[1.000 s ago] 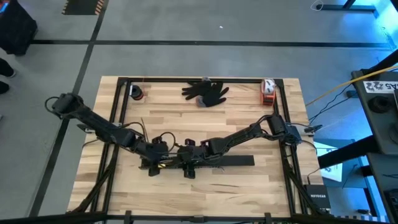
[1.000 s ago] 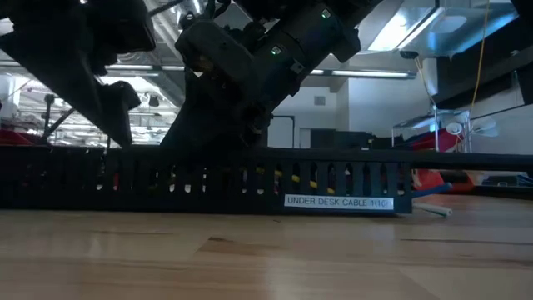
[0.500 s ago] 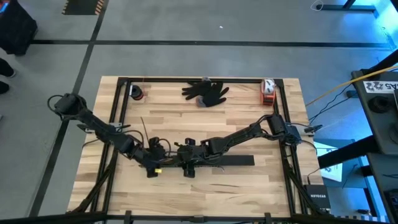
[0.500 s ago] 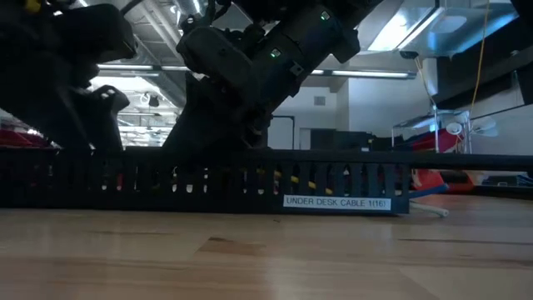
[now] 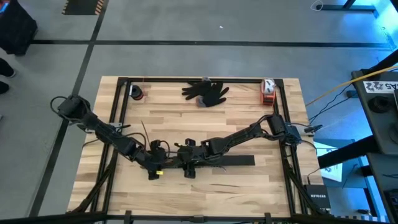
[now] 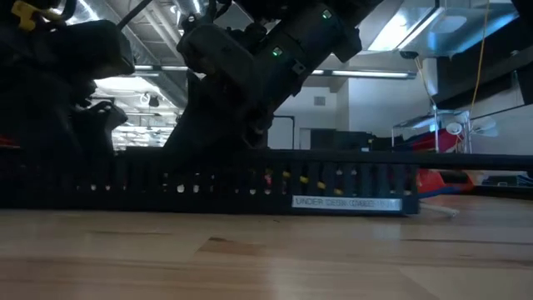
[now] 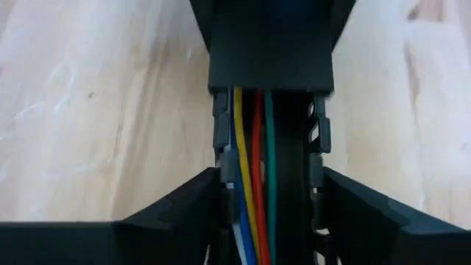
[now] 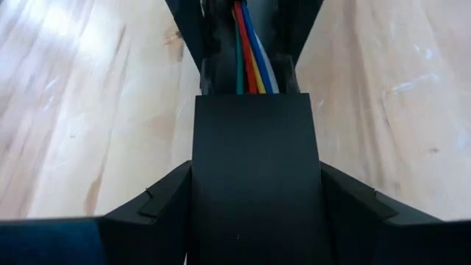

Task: Ziptie cables
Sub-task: Close the black cable duct

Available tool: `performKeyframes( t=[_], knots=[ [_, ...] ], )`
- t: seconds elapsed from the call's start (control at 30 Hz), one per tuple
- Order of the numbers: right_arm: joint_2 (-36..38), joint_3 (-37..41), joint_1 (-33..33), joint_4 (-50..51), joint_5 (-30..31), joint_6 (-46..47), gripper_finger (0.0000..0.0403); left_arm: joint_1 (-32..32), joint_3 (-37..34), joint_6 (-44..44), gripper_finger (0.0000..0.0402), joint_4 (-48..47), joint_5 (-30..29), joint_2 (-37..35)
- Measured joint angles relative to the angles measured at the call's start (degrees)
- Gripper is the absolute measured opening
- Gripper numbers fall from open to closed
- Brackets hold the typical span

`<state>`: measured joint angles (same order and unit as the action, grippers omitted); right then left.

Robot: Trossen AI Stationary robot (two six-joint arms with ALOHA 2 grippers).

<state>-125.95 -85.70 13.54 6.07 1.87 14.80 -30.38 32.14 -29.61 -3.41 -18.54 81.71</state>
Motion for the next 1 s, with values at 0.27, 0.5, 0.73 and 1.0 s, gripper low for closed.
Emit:
performKeyframes(
  t=[0.27, 0.5, 0.73, 1.0],
  knots=[
    [-1.0, 0.2, 0.0, -5.8, -0.5, 0.4, 0.023, 0.1, 0.0, 0.0, 0.0177, 5.6, -0.1, 2.7],
    [-1.8, 0.2, 0.1, -7.0, -0.1, 1.4, 0.023, 0.8, 0.0, 1.3, 0.0183, 8.6, 0.5, 4.0],
    [-1.8, -0.1, 0.1, -5.7, -0.6, 1.4, 0.023, 3.0, 0.9, 0.8, 0.0247, 6.1, 5.5, 3.8],
    [-1.8, -0.2, -0.1, -4.7, 0.1, 1.3, 0.023, 2.7, 7.6, 0.4, 0.0272, -12.4, 7.8, -0.6]
  ],
)
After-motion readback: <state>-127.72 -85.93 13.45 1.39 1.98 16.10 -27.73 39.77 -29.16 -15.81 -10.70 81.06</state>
